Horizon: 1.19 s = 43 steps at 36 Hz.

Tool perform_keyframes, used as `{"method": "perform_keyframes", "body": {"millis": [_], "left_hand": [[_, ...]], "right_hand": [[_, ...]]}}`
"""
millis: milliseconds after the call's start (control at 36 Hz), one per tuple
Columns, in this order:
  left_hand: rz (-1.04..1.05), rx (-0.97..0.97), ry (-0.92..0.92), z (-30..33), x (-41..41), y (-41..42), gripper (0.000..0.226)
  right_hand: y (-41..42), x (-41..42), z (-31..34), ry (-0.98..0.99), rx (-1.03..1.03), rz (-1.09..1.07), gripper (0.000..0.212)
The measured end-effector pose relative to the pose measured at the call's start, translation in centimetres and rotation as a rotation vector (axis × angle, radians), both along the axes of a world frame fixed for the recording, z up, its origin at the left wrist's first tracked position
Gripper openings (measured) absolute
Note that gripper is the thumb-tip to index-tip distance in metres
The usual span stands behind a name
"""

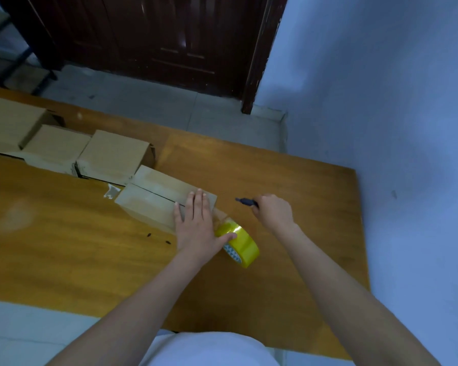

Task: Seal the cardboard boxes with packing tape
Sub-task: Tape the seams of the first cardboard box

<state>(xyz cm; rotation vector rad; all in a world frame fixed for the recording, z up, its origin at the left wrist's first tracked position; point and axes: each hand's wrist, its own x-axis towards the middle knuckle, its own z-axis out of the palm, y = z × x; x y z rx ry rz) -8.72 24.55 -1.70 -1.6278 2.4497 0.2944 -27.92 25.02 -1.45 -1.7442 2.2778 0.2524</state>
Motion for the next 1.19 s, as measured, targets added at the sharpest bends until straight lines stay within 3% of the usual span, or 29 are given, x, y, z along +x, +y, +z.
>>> {"method": "perform_keyframes", "body": {"millis": [167, 250, 333, 389, 417, 528, 611, 694, 833, 1028, 1194], "left_hand": [[-0.002, -0.003, -0.006, 0.0, 0.0, 0.0, 0.114], [-0.006, -0.003, -0.002, -0.1, 0.0, -0.1, 0.115], [-0.003, -0.008, 0.014, -0.2, 0.0, -0.1, 0.114], [-0.004, -0.004, 0.006, -0.1, 0.0, -0.1, 0.114], [-0.003, -0.005, 0.006, -0.1, 0.0, -0.1, 0.114], [0.0, -0.003, 0.041, -0.2, 0.1, -0.1, 0.113], [-0.025, -0.019, 0.046, -0.3, 0.4, 0.0, 0.107], [-0.004, -0.038, 0.172, -0.5, 0.9, -0.3, 0.095], [0.02, -0.243, 0.375, -1.5, 1.6, -1.1, 0.061], [0.006, -0.29, 0.349, -1.9, 1.4, -1.3, 0.044], [0.025, -0.208, 0.188, -0.8, 0.3, -1.9, 0.048]], "right_hand": [[1.9, 0.7, -5.1, -0.113, 0.175, -0.188, 0.024], [2.2, 0.9, -6.1, -0.216, 0.044, -0.239, 0.031], [1.8, 1.6, -4.2, -0.794, -0.146, -0.45, 0.034], [1.7, 2.1, -2.3, -1.16, -0.05, -0.513, 0.026], [1.5, 2.3, -1.8, -1.214, 0.049, -0.454, 0.021], [0.8, 3.0, -1.9, -1.103, 0.297, -0.239, 0.013], [0.4, 3.3, -1.9, -1.089, 0.28, -0.245, 0.005], [0.6, 3.5, -1.8, -1.106, 0.225, -0.245, 0.006], [1.5, 3.7, -1.8, -1.138, 0.164, -0.278, 0.006], [2.8, 3.7, -1.9, -1.125, 0.105, -0.226, 0.018], [5.8, 2.3, -2.4, -1.213, 0.045, -0.301, 0.012]]}}
